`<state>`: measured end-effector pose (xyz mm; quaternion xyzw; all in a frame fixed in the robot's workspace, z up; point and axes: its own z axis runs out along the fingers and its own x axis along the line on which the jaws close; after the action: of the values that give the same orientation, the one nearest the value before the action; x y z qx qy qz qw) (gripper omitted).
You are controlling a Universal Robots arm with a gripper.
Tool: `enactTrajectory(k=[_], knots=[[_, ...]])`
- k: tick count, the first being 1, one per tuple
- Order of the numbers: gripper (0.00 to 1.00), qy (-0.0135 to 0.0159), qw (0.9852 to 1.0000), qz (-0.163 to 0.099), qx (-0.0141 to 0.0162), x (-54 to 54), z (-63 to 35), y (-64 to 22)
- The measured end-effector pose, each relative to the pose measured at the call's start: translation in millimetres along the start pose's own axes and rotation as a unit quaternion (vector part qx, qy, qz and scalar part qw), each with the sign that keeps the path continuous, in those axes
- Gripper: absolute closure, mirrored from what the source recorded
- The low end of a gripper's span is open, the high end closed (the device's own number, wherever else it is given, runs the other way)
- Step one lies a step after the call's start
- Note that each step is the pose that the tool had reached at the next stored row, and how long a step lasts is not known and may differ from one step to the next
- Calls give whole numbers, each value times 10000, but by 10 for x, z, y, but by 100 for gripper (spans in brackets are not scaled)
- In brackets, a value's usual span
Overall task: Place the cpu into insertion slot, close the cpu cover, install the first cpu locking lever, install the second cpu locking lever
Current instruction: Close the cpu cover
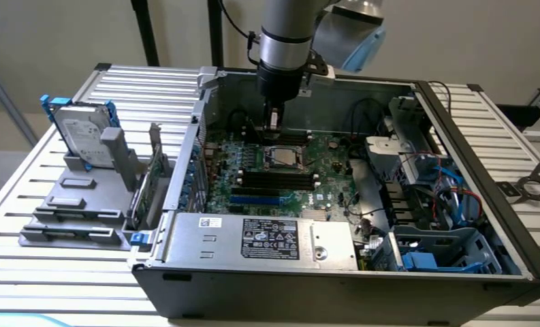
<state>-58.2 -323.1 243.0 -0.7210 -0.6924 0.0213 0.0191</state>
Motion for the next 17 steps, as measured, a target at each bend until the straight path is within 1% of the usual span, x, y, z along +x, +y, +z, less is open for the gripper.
enactTrajectory(k=[3, 5, 13, 15, 17], knots=[[89, 0, 10000, 0, 22, -12, -72, 132], [89, 0, 10000, 0, 35, -20, -137, 220], [89, -2, 10000, 0, 85, -43, -492, 567], [89, -2, 10000, -1, 97, -41, -536, 653], [89, -1, 9999, -2, 100, -38, -552, 742]])
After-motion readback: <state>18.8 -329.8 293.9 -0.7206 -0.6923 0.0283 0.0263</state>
